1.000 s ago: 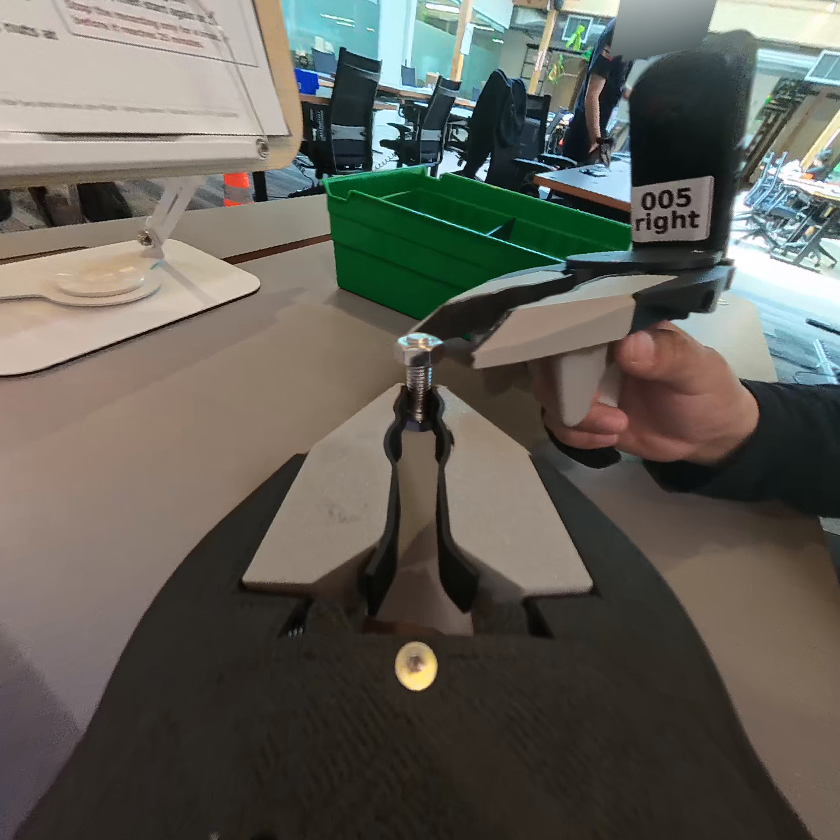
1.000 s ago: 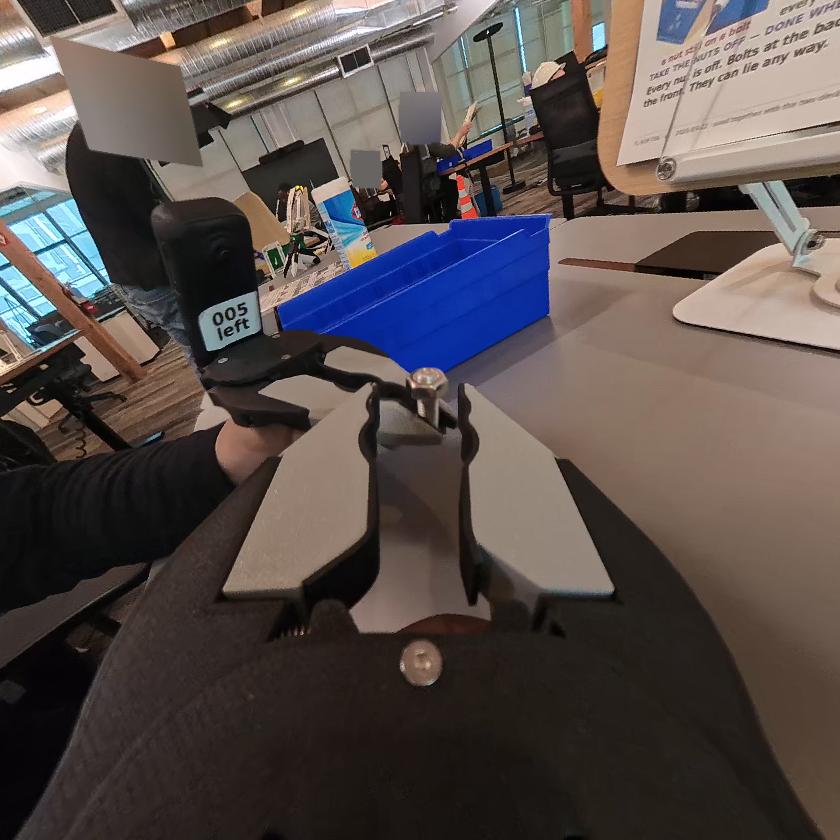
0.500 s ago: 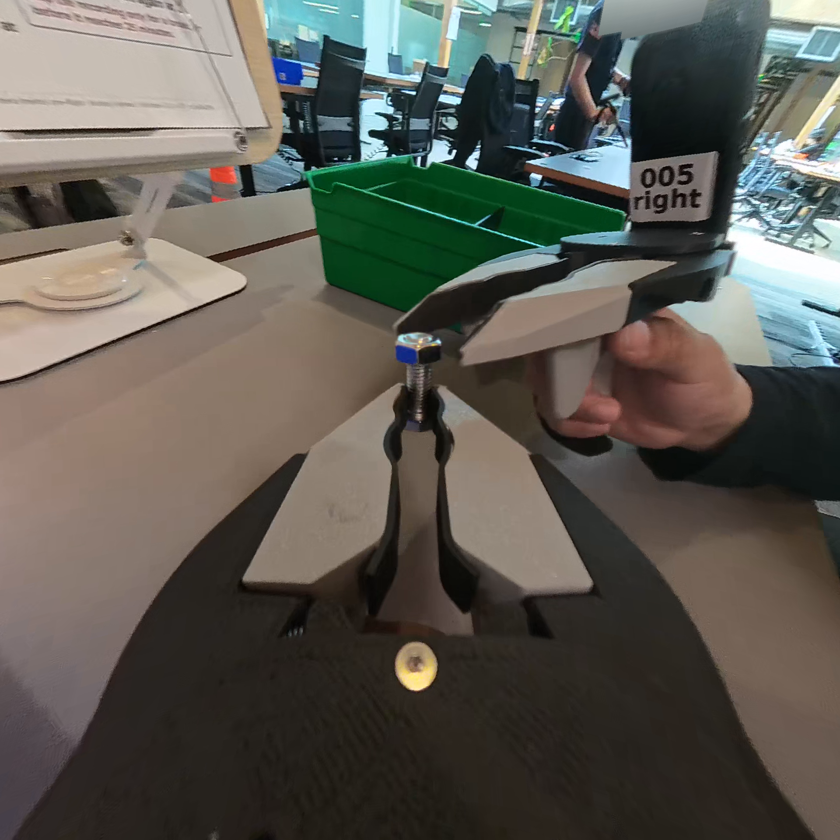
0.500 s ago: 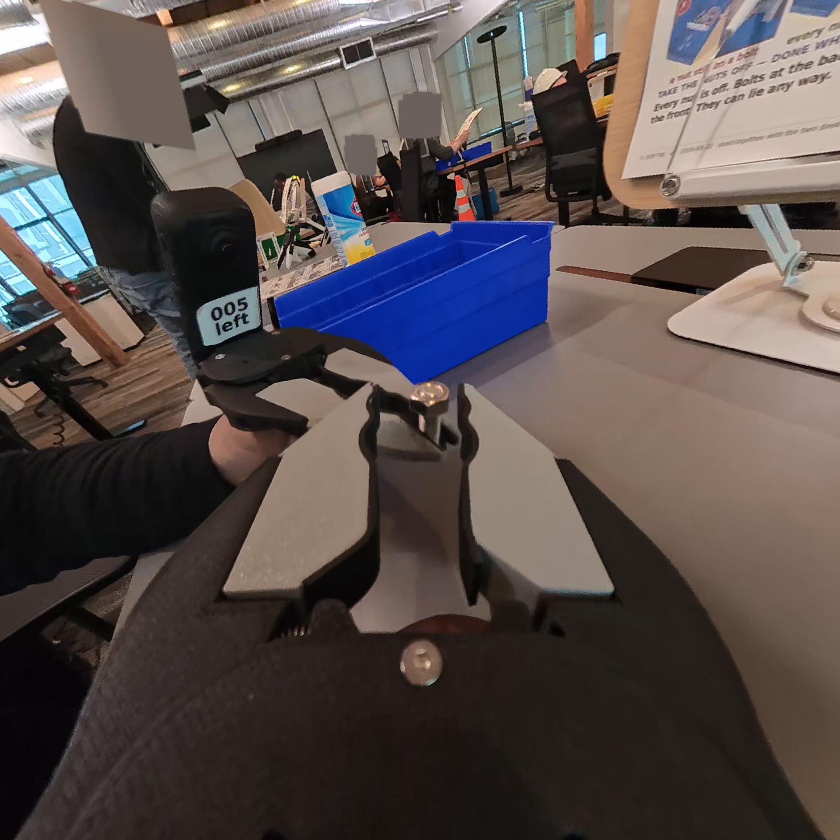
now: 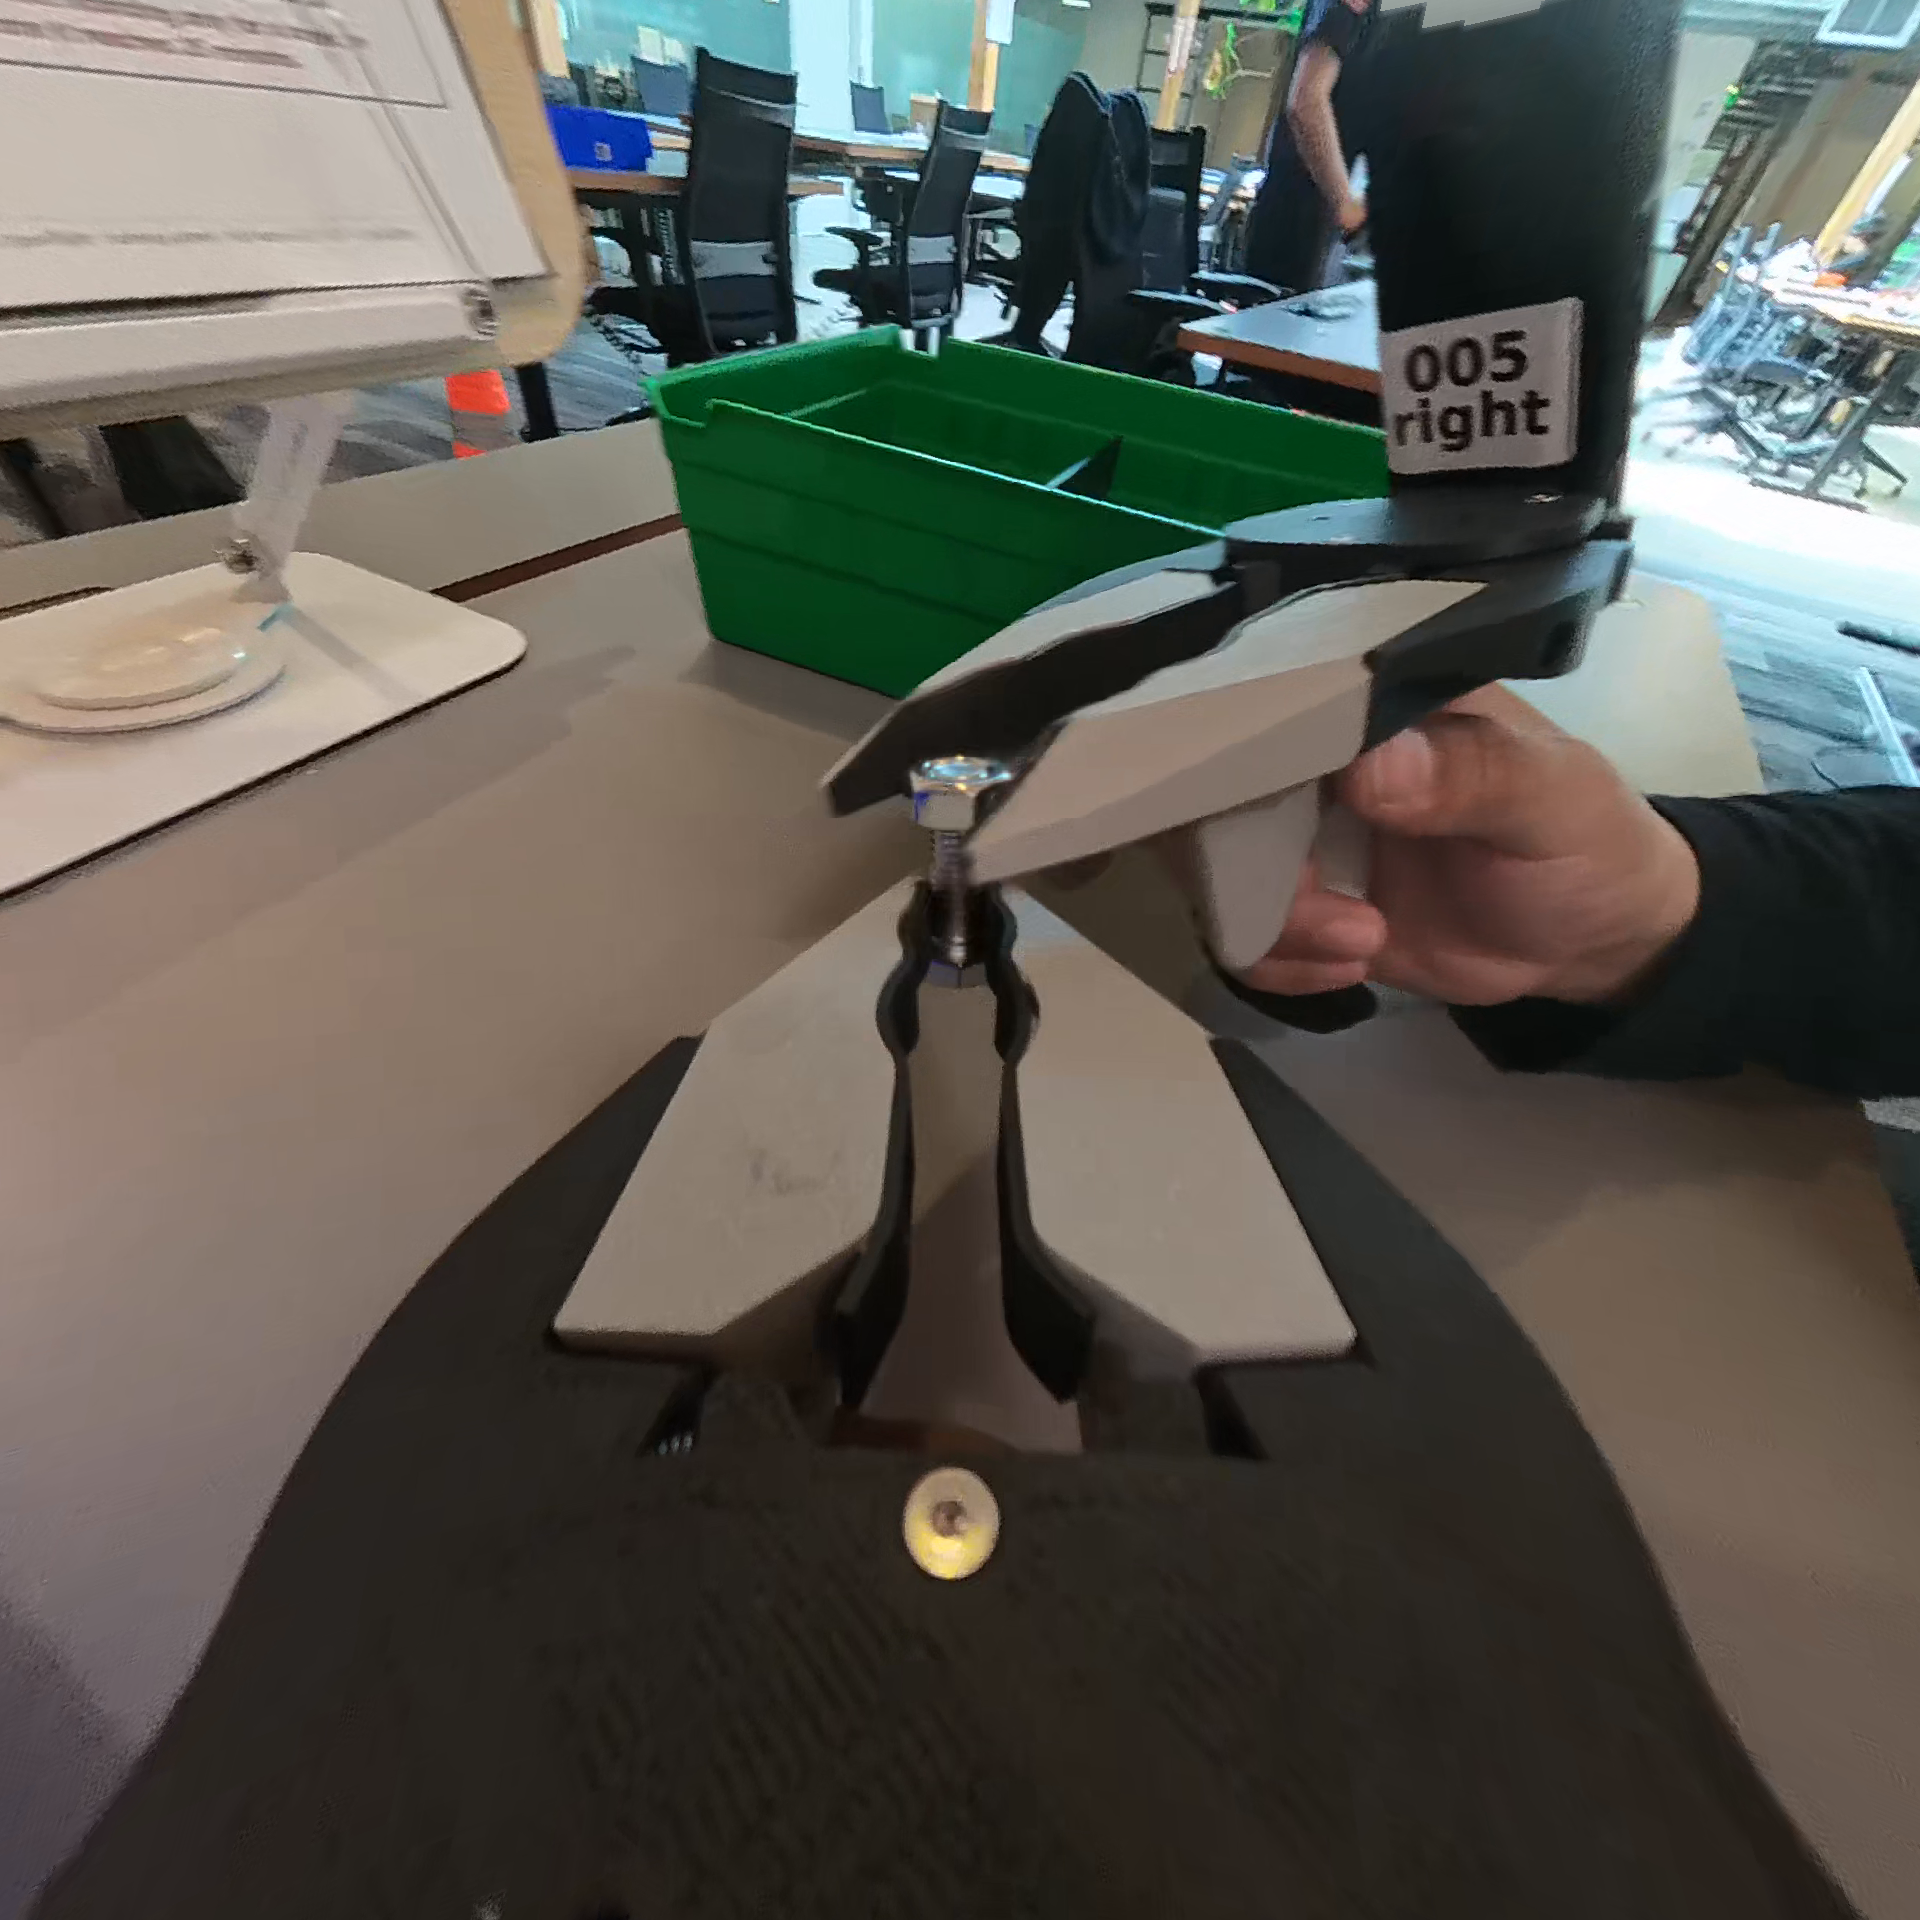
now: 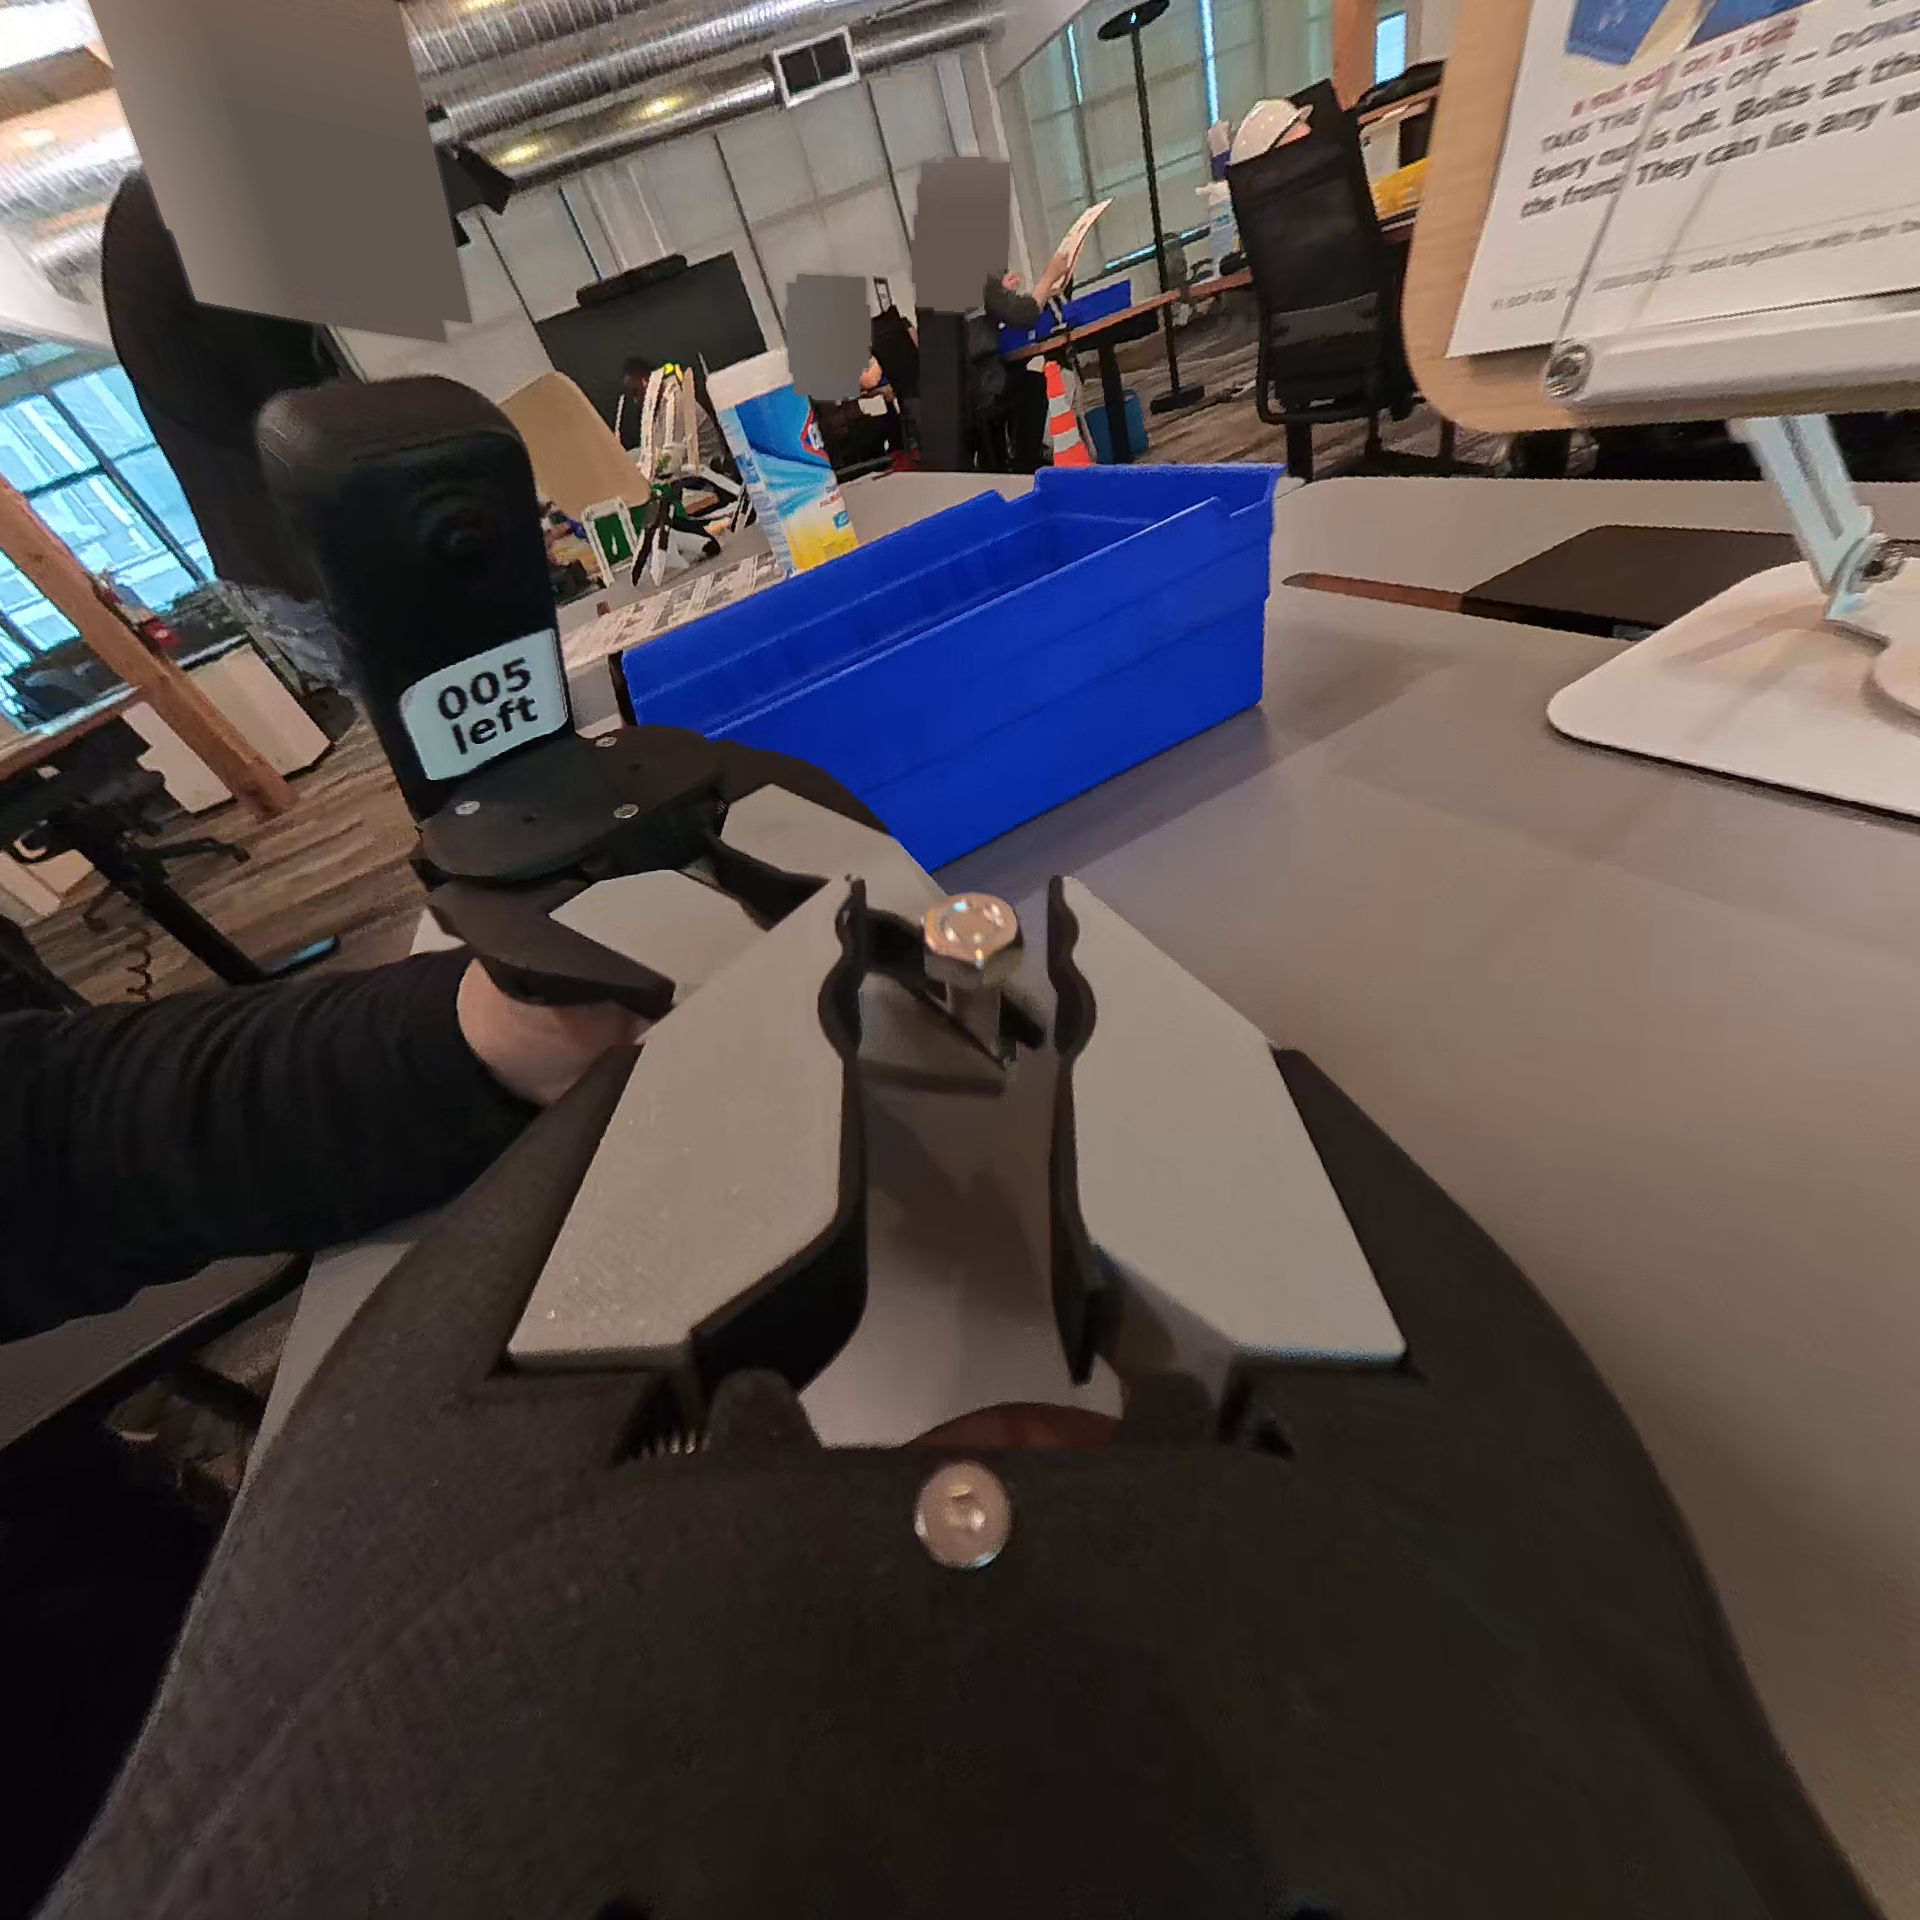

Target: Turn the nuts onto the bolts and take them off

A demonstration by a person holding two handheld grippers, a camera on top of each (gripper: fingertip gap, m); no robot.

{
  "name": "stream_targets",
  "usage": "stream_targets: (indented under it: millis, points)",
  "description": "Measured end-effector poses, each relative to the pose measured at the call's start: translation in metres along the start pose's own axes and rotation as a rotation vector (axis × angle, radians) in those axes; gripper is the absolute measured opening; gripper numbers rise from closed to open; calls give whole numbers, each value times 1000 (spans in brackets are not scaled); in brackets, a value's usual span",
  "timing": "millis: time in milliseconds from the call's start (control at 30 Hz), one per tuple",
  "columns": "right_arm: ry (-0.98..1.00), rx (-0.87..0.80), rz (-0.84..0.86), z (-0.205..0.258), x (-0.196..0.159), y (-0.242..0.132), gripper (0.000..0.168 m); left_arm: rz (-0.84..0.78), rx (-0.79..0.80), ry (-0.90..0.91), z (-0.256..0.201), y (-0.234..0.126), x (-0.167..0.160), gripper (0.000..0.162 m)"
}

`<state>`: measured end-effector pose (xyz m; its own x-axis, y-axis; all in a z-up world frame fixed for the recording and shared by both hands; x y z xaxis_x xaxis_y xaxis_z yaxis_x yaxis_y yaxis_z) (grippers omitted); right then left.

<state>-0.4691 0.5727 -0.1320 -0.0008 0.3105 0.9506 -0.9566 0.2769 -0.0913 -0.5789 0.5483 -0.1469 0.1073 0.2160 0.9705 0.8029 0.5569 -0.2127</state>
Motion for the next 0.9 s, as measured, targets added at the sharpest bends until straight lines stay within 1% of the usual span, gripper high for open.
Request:
stream_targets:
  millis: [167, 233, 333, 400, 467, 667, 800, 900]
  points:
    - [27, -1, -19, -5, 2, -6, 30, -19, 33, -60, 13, -6, 0, 6]
    - [16, 16, -5, -2, 0, -3, 28, -15, 17, -56, 10, -4, -1, 6]
    - [6, 21, 9, 3, -4, 5, 34, 5, -42, -43, -2, 4, -5, 6]
    - [7, 34, 22, 5, -6, 8, 33, 21, -58, -19, -9, 7, -5, 7]
    - [-2, 25, 15, 4, -4, 6, 32, 10, -41, -3, -8, 6, -3, 7]
    - [28, 1, -25, -6, 3, -7, 31, -17, 27, -49, 11, -6, -1, 6]
    - [18, 17, -6, -3, -1, -4, 27, -3, 13, -44, 9, -4, -3, 6]
    - [16, 22, 6, 2, -4, 4, 32, 14, -24, -22, -2, 3, -5, 6]
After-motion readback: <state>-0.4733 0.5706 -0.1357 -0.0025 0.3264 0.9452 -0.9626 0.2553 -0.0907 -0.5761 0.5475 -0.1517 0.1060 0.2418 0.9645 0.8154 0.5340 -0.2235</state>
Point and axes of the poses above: each gripper's, where its closed fingertips meet, y out along the fingers, x out of its top, z = x × y across the jaws, the point moved 8 cm from there along -y, back along the fingers, and after that the axes turned 1 degree about -x, right-handed, at the moved point
